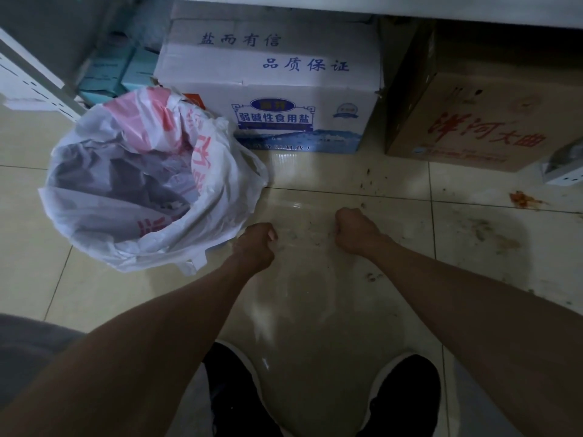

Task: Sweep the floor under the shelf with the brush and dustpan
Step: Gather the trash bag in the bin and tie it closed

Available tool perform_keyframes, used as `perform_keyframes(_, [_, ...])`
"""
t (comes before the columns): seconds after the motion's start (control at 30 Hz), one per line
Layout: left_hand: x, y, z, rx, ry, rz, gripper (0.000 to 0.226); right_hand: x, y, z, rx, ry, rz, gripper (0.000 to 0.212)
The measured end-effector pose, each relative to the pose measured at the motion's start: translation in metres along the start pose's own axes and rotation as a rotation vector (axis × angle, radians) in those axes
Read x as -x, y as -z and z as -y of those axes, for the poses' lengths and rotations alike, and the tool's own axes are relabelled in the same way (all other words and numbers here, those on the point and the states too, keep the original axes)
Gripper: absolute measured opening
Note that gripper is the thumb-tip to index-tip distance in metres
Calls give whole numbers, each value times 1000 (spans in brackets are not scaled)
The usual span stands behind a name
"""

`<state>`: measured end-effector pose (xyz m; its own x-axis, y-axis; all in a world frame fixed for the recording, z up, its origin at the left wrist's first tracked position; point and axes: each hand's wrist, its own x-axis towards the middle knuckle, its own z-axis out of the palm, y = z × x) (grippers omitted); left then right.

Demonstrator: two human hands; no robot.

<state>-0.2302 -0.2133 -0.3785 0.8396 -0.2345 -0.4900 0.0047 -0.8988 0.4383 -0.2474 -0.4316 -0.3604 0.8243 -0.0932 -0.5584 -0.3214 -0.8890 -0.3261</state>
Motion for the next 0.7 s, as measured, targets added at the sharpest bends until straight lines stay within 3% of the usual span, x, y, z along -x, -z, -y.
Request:
perform_keyframes(0.13, [5,15,-13,-5,-51,-26,36,7,20,8,-6,11,-17,14])
perform_keyframes(0.53, [48,94,-72,-4,-166,-102,34,63,113,68,115,152,-195,23])
perform_keyframes(0.7, [79,134,-97,1,-176,-167,32,103,153,112,165,233,-306,9])
